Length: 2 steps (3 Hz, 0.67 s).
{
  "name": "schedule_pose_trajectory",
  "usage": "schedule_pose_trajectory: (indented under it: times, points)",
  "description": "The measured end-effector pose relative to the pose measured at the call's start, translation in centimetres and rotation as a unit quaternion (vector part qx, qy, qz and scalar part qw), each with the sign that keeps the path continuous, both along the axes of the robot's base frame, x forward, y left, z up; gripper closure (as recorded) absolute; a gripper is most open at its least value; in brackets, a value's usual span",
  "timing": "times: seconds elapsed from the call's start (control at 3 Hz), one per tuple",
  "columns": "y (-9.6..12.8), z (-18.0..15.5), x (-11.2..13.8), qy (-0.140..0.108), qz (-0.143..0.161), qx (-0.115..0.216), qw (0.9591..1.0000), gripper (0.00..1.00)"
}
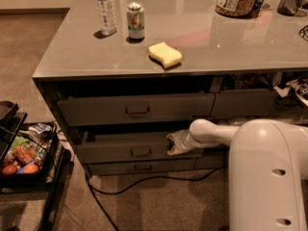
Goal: Open middle drawer
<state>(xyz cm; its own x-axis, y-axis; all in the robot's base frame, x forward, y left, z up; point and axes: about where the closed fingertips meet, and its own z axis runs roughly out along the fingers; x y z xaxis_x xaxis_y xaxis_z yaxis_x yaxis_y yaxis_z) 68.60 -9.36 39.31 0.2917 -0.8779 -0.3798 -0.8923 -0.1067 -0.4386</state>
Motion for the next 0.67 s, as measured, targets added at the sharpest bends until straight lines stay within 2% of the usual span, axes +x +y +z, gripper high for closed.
schedule_pose_trajectory:
  times: [0.33, 0.67]
  points:
    - [-0.47, -0.43, -1.24, -0.016, 0.016, -0.006, 0.9997, 0.6]
    - [-0.46, -0.05, -1.27, -0.016, 0.016, -0.006, 0.9997, 0.62]
